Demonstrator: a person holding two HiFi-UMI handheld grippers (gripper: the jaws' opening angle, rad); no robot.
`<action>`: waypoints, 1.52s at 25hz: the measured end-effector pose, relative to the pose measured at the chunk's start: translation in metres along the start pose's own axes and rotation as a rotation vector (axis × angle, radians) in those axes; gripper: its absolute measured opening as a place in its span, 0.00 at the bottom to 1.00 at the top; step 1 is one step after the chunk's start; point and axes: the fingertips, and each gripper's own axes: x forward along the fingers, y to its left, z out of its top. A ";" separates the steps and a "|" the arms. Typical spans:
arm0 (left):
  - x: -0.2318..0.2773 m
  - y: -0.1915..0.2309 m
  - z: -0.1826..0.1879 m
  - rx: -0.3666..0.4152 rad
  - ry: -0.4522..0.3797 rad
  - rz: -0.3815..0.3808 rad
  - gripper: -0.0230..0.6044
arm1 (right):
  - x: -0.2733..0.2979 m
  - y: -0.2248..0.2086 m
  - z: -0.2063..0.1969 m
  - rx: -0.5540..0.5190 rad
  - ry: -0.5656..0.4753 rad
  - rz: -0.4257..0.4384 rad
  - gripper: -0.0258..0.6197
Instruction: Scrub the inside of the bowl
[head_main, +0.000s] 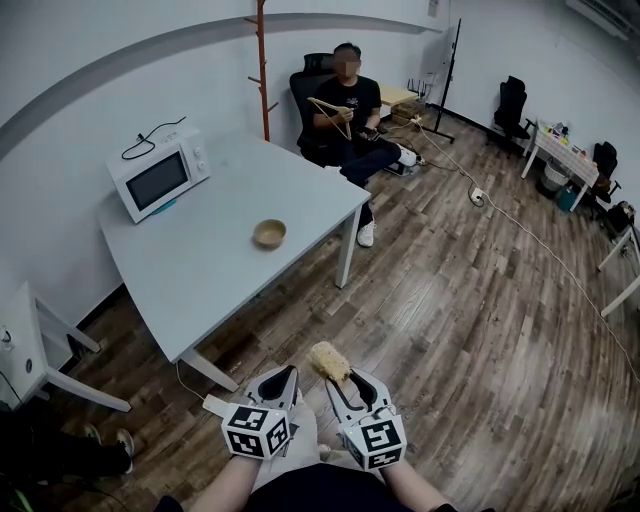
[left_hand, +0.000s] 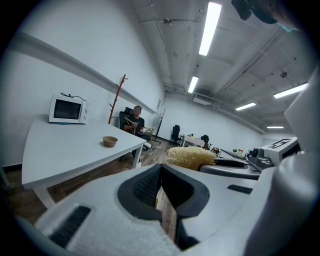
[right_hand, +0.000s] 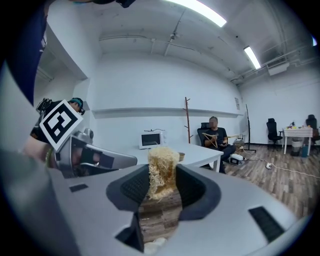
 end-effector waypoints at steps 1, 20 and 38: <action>0.001 0.001 0.001 0.001 0.002 0.002 0.07 | 0.002 0.000 0.000 0.002 0.000 0.004 0.29; 0.081 0.082 0.041 -0.030 0.006 0.027 0.07 | 0.108 -0.039 0.007 -0.018 0.068 0.027 0.29; 0.187 0.190 0.126 -0.070 0.006 0.040 0.07 | 0.262 -0.093 0.069 -0.010 0.063 0.014 0.29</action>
